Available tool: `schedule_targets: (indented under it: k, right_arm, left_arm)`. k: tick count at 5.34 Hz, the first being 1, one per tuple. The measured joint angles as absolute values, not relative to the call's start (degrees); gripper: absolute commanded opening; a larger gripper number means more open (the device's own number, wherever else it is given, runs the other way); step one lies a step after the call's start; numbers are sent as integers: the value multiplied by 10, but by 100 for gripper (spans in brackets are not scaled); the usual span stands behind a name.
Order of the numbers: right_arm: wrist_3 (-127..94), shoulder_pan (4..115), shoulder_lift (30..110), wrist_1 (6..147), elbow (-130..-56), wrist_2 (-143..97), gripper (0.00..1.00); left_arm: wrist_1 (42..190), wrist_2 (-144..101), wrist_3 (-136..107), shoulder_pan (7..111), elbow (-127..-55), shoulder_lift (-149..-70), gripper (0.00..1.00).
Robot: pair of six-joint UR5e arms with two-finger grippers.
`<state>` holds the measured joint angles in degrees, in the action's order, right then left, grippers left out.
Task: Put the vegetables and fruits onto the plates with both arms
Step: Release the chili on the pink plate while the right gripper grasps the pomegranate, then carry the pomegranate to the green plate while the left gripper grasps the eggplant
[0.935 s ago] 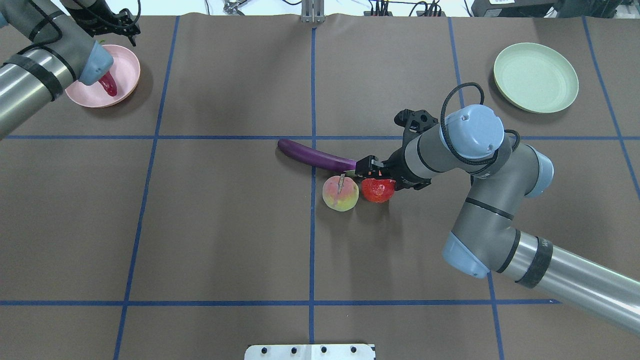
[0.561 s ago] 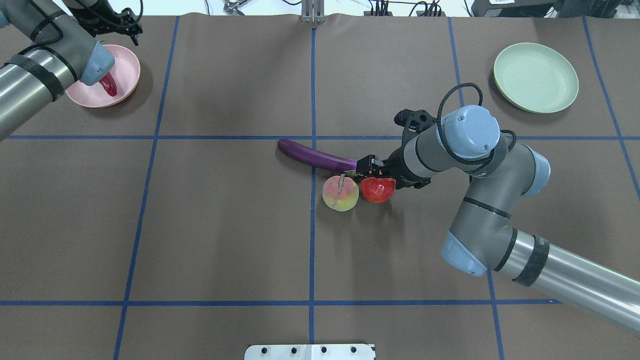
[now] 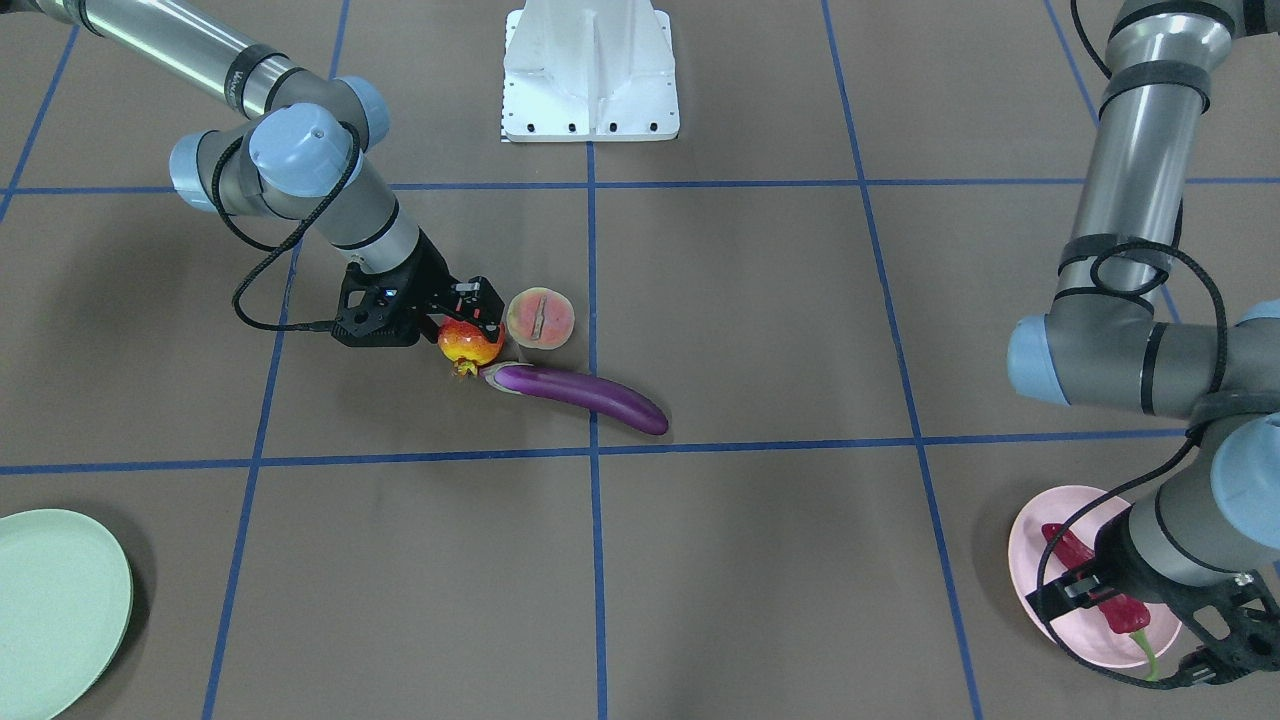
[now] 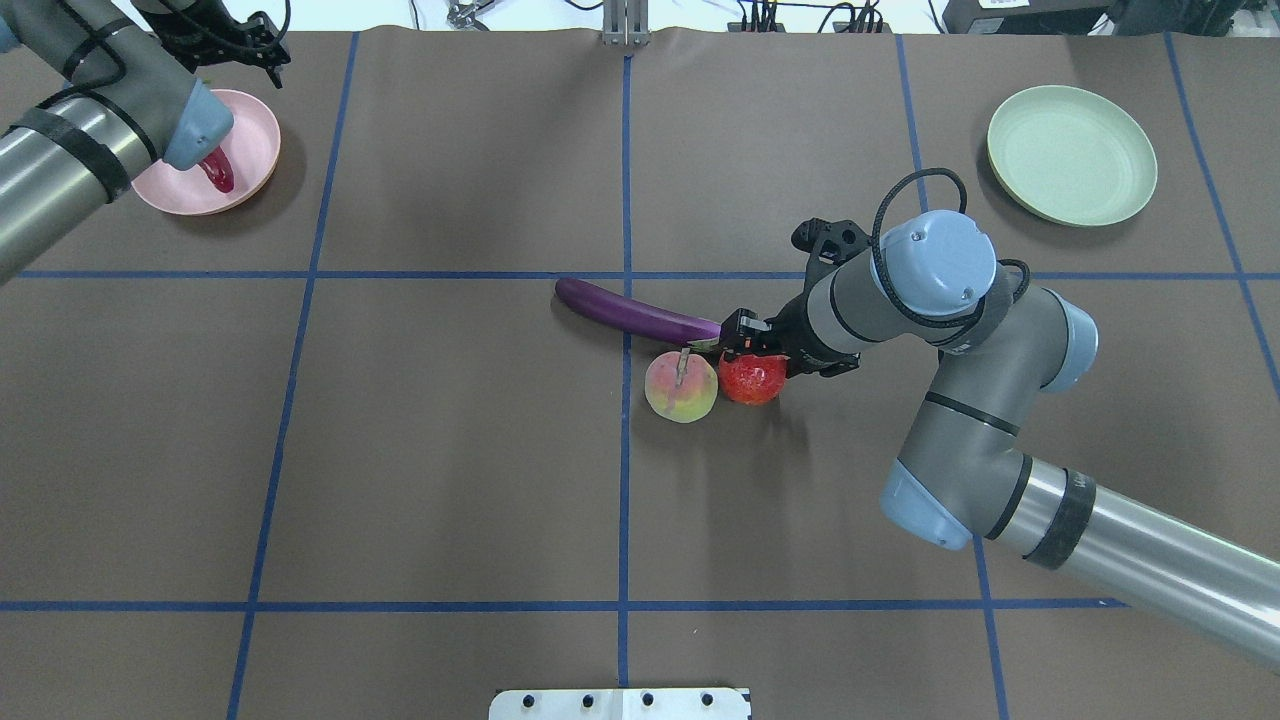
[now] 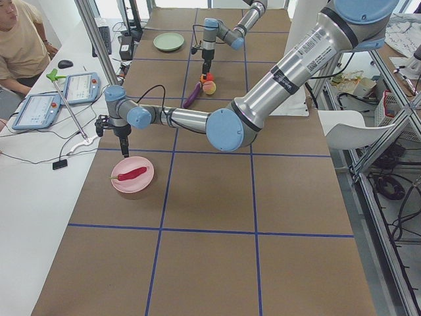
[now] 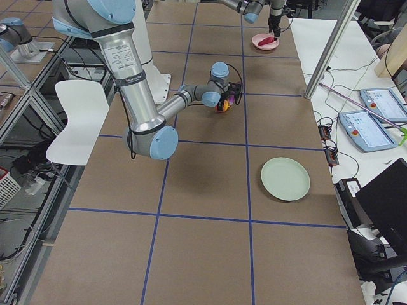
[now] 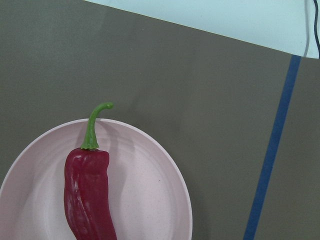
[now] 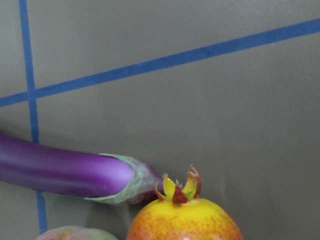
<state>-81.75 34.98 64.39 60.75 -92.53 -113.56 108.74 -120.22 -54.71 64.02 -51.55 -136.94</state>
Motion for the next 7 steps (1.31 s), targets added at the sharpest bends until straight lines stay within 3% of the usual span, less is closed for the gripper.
schedule_targets:
  k: [4,7]
  right_arm:
    - [-732,527,643,635,-914,-1244,0]
    - [-555,664,596,670,-746,-1235,0]
  left_arm:
    - [1078,-1247,-947,491,-675,-1389,100]
    - [1035,-1128,-1127,369,-708,-1446,98]
